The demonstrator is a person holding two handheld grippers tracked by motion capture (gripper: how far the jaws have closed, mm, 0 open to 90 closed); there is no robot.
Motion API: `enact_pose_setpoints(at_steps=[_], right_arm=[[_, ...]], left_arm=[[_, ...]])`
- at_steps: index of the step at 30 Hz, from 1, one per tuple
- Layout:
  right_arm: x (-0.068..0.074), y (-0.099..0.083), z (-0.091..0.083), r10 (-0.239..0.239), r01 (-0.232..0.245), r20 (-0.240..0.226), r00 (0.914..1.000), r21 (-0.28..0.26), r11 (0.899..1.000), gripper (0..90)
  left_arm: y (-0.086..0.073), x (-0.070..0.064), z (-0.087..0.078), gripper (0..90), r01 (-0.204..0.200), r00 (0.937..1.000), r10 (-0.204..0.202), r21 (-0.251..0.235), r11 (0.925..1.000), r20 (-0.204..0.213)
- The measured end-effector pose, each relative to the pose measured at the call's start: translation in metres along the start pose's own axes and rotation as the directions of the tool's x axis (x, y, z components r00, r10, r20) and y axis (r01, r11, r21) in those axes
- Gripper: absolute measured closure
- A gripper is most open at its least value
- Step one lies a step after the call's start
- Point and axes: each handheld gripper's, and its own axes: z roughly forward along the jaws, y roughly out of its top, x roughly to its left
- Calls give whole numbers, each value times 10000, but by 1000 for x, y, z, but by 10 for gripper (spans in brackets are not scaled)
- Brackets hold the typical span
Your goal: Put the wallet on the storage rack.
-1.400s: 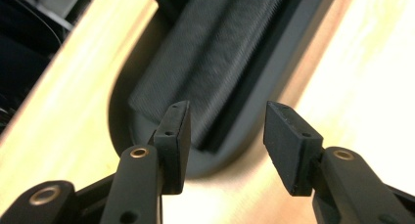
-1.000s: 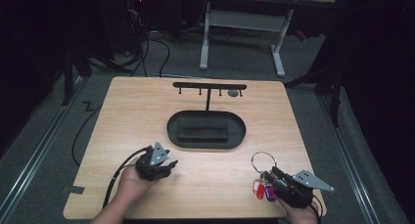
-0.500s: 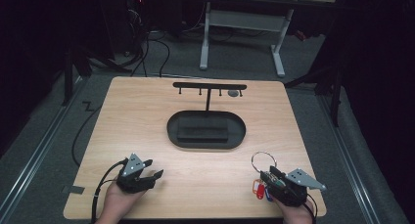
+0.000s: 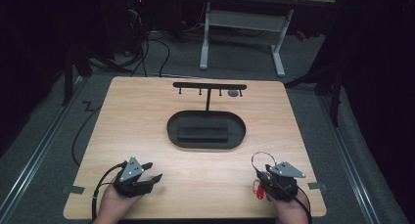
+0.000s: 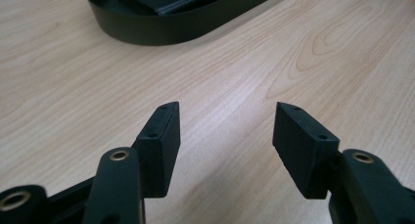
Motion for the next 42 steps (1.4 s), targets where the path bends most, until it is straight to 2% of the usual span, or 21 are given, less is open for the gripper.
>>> enact_pose_setpoints(at_steps=[2, 4, 8, 10, 11, 13, 15, 18, 24, 28, 30, 31, 34, 36, 42], right_arm=[[0, 5, 0, -102, 99, 111, 9999, 282, 9996, 622], [-1, 12, 0, -115, 108, 147, 9998, 473, 9988, 618], [-6, 22, 3, 68, -57, -96, 9999, 1102, 9939, 587], [-9, 26, 8, 211, -154, -368, 9991, 1486, 9888, 571], [-9, 27, 10, 193, -130, -363, 9992, 1645, 9863, 562], [-9, 29, 15, -6, 115, -528, 9986, 2054, 9786, 545], [-7, 32, 20, -253, 420, -679, 9974, 2575, 9654, 541], [-6, 37, 23, -435, 671, -842, 9955, 3006, 9514, 530], [-7, 48, 30, -755, 1098, -1066, 9914, 3671, 9237, 528], [-7, 55, 35, -1088, 1513, -1247, 9862, 4133, 8979, 532], [-7, 59, 40, -1331, 1850, -1452, 9804, 4461, 8757, 548], [-7, 61, 42, -1359, 1913, -1517, 9790, 4553, 8695, 559], [-8, 66, 51, -1574, 2299, -1841, 9702, 4953, 8377, 579], [-9, 70, 59, -1664, 2524, -2052, 9645, 5298, 8097, 579], [-16, 73, 79, -1417, 2430, -2117, 9670, 5990, 7630, 571]], left_arm=[[2, 3, 4, 442, 161, 9996, -161, 1, 9999, 237], [3, 4, 7, 441, 100, 9994, -101, 30, 9999, 316], [4, 1, 12, 427, -276, 9988, 262, 339, 9990, 413], [4, 2, 11, 421, -247, 9987, 230, 380, 9990, 466], [4, 2, 8, 417, -222, 9988, 210, 278, 9994, 443], [4, 4, 5, 414, -184, 9992, 180, 120, 9998, 366], [3, 6, 4, 411, -133, 9995, 131, 80, 9999, 299], [1, 9, 5, 400, 83, 9991, -91, 187, 9998, 410], [2, 9, 7, 400, 15, 9989, -20, 125, 9999, 467], [2, 4, 8, 398, -167, 9985, 158, 182, 9997, 521], [2, 4, 8, 397, -194, 9984, 183, 190, 9996, 537], [2, 4, 8, 396, -210, 9983, 198, 225, 9995, 542], [1, 3, 10, 394, -256, 9984, 241, 269, 9993, 520], [0, 4, 10, 392, -279, 9982, 262, 309, 9991, 544], [-1, 5, 9, 392, -285, 9986, 270, 315, 9991, 453]])
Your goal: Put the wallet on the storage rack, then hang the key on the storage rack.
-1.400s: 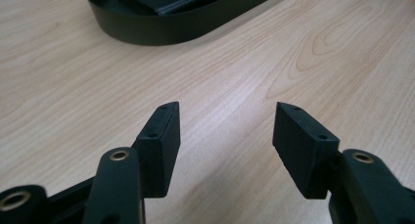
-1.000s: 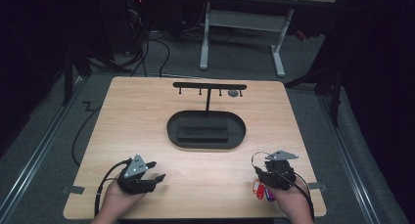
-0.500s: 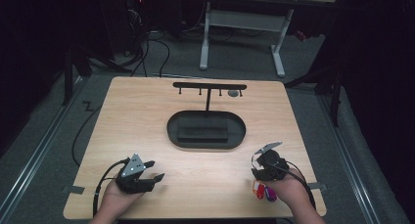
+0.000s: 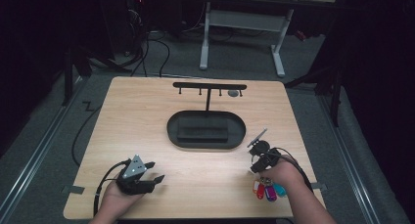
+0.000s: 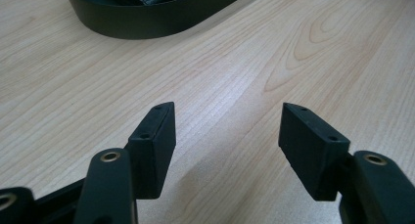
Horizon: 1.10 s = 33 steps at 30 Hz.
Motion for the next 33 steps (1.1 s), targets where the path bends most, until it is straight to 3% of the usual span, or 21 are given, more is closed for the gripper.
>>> enact_pose_setpoints(at_steps=[9, 11, 18, 22, 33], right_arm=[[-7, 7, 6, -202, 209, -211, 9996, 370, 9991, 645], [-6, 7, 6, 10, 9, -407, 9992, 473, 9989, 663], [-8, 14, 9, -60, 92, -496, 9988, 637, 9979, 714], [-5, 18, 11, -262, 293, -382, 9989, 826, 9961, 726], [-7, 19, 10, -49, 126, -648, 9979, 1193, 9928, 746]], left_arm=[[0, 1, 0, 391, -51, 10000, 51, -52, 10000, 3], [-2, 2, 0, 390, 30, 10000, -30, -54, 10000, 45], [-2, 1, 0, 391, -90, 9999, 90, -11, 10000, 100], [-2, -1, 1, 391, -194, 9997, 193, 34, 9998, 136], [-4, -4, -2, 391, -384, 9992, 382, 89, 9992, 143]])
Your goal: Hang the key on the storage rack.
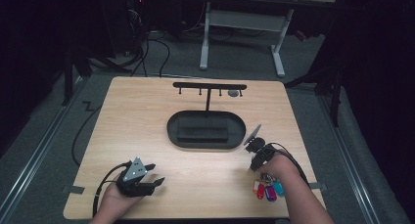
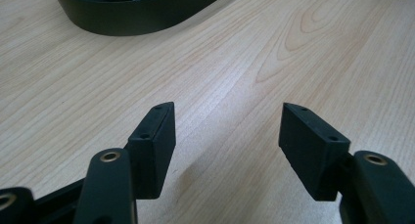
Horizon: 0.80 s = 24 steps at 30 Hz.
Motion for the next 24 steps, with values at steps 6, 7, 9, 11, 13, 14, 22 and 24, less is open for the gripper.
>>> enact_pose_setpoints(at_steps=[6, 7, 9, 11, 13, 14, 22, 24], right_arm=[[-4, 4, 0, -57, 58, -44, 10000, 202, 9998, 800], [-4, 4, 0, -28, 29, -47, 10000, 211, 9998, 808], [-5, 5, 1, -8, 10, -92, 10000, 210, 9998, 833], [-7, 5, 1, -14, 17, -138, 9999, 186, 9998, 861], [-6, 5, 1, -71, 72, -100, 9999, 166, 9998, 864], [-5, 4, 0, -97, 97, -38, 9999, 188, 9998, 865], [-1, 4, 0, -407, 402, 272, 9988, 157, 9991, 869], [3, 3, -2, -543, 530, 430, 9976, 298, 9981, 869]], left_arm=[[-1, 2, -6, 393, 109, 9999, -110, -178, 9998, -35], [-2, 2, -6, 393, 112, 9999, -113, -178, 9998, -32], [-2, 2, -6, 394, 109, 9999, -109, -173, 9998, -45], [-2, 1, -6, 394, 61, 10000, -62, -134, 9999, -52], [-2, 1, -6, 394, 15, 10000, -16, -88, 10000, -60], [-2, 0, -7, 394, 8, 10000, -9, -80, 10000, -62], [-2, 0, -9, 398, 60, 9999, -63, -234, 9997, -139], [-2, -1, -8, 399, 14, 9999, -17, -201, 9998, -152]])
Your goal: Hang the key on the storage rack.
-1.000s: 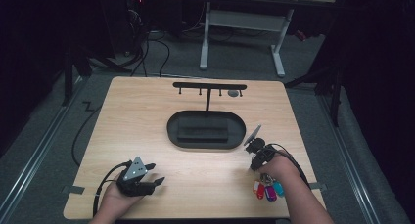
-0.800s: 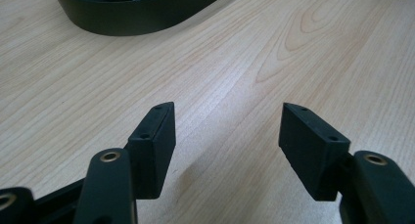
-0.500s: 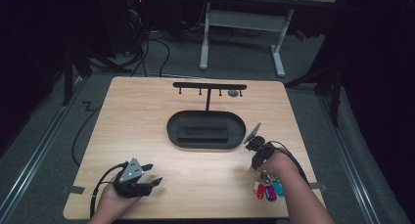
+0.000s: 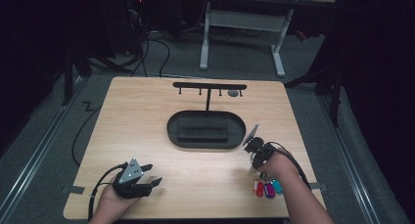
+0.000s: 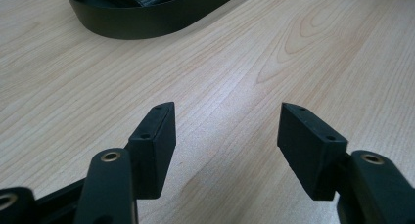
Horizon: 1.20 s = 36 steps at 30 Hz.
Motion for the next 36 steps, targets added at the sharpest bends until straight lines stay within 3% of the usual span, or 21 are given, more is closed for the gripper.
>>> enact_pose_setpoints(at_steps=[11, 14, 22, 26, 30, 36], right_arm=[[4, -14, -39, -647, 650, 83, 9979, -446, 9969, 870], [7, -17, -50, -637, 654, 313, 9975, -581, 9962, 872], [10, -22, -82, -1208, 1290, 1029, 9873, -774, 9886, 877], [10, -27, -96, -1087, 1183, 1006, 9890, -950, 9884, 877], [9, -33, -109, -673, 730, 450, 9967, -1407, 9874, 878], [10, -37, -122, -531, 618, 615, 9967, -1491, 9869, 878]], left_arm=[[-1, -1, -3, 406, -206, 9993, 203, -96, 9997, -299], [0, -4, -3, 407, -355, 9987, 350, -151, 9993, -365], [1, -7, -1, 408, -471, 9984, 467, -112, 9988, -309], [2, -8, 2, 410, -633, 9973, 629, -103, 9979, -389], [2, -7, 4, 409, -617, 9975, 613, -102, 9980, -350], [2, -7, 3, 407, -531, 9979, 521, -268, 9982, -379]])
